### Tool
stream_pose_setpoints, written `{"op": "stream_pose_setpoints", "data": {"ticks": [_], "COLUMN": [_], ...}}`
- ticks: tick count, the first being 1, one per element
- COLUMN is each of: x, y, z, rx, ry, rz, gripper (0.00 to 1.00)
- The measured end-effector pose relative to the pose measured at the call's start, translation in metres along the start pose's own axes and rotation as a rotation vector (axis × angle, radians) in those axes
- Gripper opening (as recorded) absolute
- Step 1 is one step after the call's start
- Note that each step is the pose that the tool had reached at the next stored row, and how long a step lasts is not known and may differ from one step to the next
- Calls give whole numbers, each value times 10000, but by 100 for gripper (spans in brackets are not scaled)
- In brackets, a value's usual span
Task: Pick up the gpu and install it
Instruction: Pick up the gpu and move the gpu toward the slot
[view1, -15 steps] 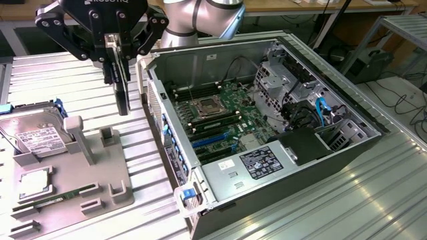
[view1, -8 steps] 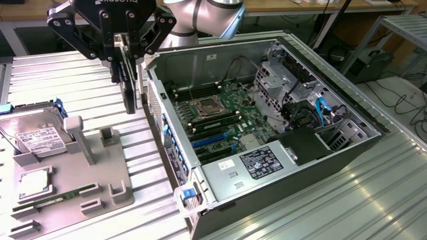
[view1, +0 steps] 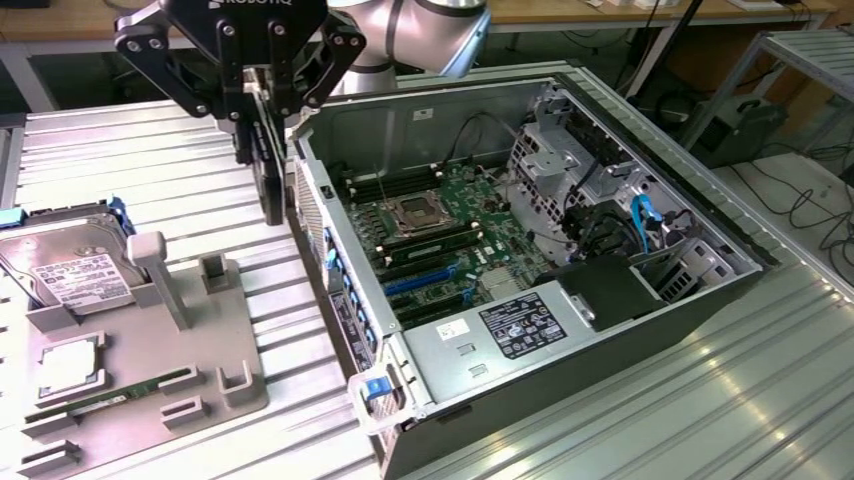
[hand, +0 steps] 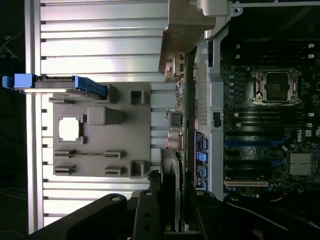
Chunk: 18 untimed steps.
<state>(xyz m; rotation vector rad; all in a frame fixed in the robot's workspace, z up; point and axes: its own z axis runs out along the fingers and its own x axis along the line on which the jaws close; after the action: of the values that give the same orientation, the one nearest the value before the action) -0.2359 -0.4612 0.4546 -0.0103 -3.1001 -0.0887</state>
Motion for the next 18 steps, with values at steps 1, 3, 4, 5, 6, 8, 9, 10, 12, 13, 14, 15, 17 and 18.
{"op": "stream_pose_setpoints", "data": {"ticks": [1,3,4,5,6,8,9,10,12,13,14,15,17,18], "x": [-13,-62,-77,-88,-104,-133,-146,-163,-194,-209,-227,-245,-270,-287], "y": [0,0,1,1,1,1,1,1,1,2,2,2,2,2], "z": [-1,-1,-2,-2,-2,-3,-3,-3,-3,-4,-4,-4,-4,-4], "rx": [1,0,1,1,0,0,1,1,1,1,0,0,1,1], "ry": [1,0,1,1,1,1,1,0,1,1,0,1,1,1], "rz": [0,0,-1,-1,0,0,1,0,0,0,0,0,0,0], "gripper": [27,27,27,27,27,27,27,27,27,27,27,27,27,27]}}
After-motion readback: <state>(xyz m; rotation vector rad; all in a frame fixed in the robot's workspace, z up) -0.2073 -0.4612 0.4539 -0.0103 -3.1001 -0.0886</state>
